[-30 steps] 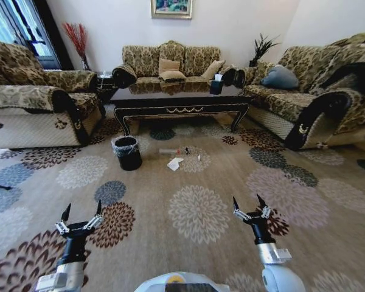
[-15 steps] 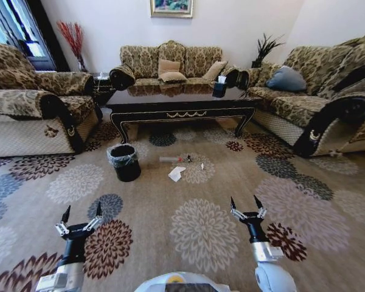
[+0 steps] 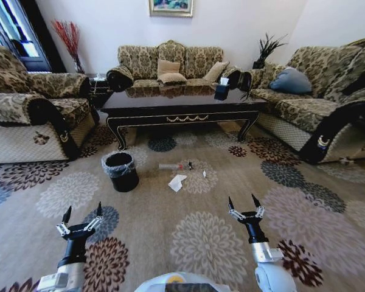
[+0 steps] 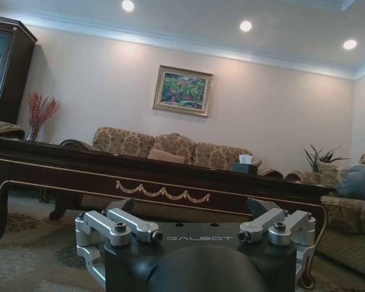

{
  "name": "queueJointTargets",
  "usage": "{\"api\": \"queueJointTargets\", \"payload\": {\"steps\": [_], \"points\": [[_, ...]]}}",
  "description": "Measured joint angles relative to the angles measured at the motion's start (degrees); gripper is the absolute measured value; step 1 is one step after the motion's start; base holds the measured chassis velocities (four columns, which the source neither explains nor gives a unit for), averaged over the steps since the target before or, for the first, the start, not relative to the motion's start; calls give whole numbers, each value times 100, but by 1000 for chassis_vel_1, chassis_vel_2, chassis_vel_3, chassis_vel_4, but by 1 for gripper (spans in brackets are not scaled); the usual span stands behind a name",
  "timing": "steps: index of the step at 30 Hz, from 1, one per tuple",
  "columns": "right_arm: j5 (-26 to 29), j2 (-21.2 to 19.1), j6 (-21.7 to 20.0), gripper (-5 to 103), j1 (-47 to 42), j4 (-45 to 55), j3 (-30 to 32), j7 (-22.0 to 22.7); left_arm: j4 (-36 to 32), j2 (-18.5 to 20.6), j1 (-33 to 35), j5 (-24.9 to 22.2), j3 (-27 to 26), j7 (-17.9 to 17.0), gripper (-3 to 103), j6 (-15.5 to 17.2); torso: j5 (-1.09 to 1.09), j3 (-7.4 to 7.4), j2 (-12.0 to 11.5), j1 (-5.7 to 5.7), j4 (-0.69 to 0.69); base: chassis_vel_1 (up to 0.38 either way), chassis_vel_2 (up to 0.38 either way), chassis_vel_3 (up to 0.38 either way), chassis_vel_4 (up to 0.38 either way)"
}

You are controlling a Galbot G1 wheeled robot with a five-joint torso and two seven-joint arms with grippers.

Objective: Move to the front of the table and pick up the trash from the floor, then place it into the trash bin.

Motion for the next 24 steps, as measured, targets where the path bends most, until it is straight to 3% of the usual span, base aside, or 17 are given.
{"api": "queueJointTargets", "payload": {"steps": [22,24], "points": [[20,70,166,100,87,-79,-41,45,81,23,-20,-4,-3,0,100,-15,-3,2,0,1,-1,-331,331,331,-335],[26,84,236,100,116,-85,-62,44,84,24,-20,-8,-4,-1,100,-19,6,2,0,1,1,-346,317,323,-368]]}}
